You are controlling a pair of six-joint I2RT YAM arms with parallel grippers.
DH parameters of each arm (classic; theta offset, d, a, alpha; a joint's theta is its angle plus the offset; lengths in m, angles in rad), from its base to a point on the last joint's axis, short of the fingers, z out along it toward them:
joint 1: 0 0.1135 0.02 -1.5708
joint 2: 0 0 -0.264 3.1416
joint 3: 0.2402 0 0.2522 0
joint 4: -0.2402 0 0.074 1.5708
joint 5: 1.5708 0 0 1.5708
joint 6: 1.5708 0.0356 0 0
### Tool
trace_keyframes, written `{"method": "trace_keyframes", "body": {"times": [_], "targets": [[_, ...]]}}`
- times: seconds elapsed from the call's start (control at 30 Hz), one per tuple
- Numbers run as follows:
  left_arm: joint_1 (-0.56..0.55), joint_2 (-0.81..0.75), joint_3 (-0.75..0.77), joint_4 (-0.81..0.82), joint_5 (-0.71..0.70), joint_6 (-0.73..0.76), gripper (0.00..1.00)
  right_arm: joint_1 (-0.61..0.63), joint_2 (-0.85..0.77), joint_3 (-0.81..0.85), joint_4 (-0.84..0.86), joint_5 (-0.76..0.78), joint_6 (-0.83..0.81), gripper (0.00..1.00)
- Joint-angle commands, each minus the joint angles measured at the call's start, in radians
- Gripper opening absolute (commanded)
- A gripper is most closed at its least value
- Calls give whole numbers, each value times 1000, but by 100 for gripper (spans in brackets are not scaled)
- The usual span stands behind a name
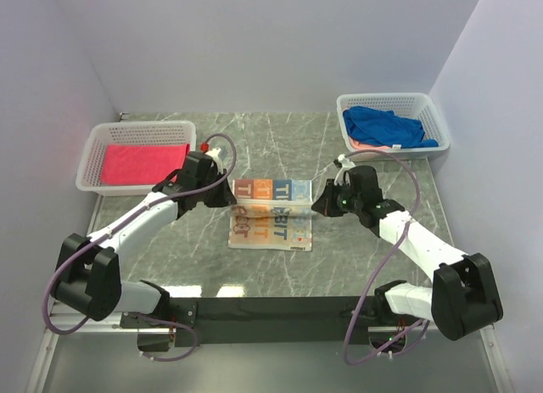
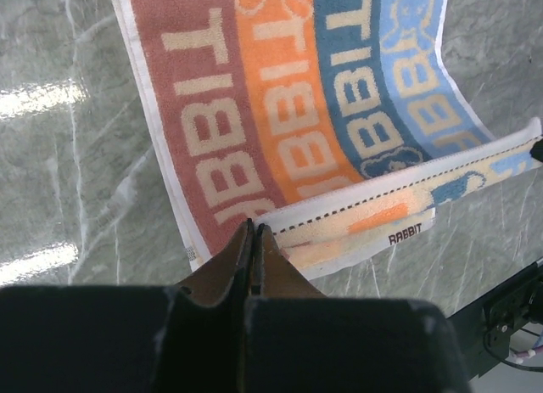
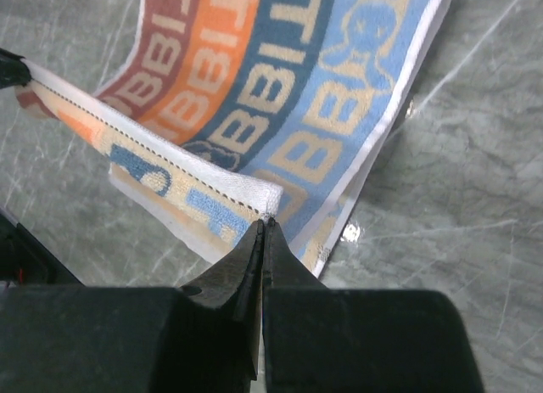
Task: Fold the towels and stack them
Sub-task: Fold the towel
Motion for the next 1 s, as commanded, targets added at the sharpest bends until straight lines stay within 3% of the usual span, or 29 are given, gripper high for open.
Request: {"method": "trace_keyframes", "body": {"times": [0.0, 0.73, 0.97], "targets": [[8, 10, -18, -38, -116, 7, 1, -9, -8, -42, -1, 53, 9, 0], [-78, 176, -31, -110, -191, -48, 1, 20, 225, -94, 26, 53, 63, 0], [-98, 174, -8, -132, -218, -41, 1, 22, 214, -91, 19, 63, 55, 0]]}}
